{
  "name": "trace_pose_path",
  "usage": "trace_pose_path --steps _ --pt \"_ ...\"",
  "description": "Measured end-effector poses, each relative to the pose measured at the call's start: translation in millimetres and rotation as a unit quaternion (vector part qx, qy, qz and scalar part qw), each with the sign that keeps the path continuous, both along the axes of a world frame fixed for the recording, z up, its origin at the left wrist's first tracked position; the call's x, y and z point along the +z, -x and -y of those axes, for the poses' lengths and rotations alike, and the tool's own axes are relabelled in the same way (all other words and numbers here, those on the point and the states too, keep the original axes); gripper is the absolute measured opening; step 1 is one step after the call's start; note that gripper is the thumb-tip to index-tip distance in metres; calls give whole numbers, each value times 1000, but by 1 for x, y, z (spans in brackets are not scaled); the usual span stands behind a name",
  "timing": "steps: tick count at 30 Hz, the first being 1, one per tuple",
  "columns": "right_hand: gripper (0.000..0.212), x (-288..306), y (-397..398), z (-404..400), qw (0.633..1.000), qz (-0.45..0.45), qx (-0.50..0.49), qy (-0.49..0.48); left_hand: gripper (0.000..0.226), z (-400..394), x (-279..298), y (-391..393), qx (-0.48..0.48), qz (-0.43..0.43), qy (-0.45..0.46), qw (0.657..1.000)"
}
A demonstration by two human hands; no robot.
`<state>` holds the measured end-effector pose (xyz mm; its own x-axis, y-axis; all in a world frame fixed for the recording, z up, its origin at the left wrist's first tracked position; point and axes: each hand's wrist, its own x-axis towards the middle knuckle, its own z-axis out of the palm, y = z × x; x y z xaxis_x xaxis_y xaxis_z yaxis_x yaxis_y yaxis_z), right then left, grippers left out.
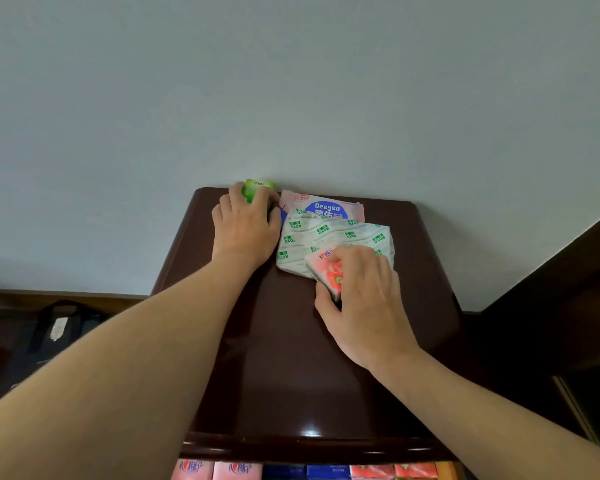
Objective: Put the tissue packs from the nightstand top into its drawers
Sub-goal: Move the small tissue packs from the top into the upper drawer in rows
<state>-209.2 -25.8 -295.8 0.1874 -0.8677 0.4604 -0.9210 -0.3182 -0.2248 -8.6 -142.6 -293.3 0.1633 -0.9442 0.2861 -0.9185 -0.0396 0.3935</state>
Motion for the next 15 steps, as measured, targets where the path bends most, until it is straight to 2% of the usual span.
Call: trace_pose_path --steps 4,8,12,15 --pt "39 0 2 -1 1000 10 7 -3 20 -16 -1 -3 51 -48 38 997" --pt "39 -2 2 3 1000 23 11 -5 45 -55 4 -8 90 -125 60 986" --pt "39 0 0 3 999 38 13 -6 64 -126 5 -12 78 -228 80 967" --pt "39 12 -3 -4 998 39 14 -38 76 -188 8 -8 85 -263 47 960"
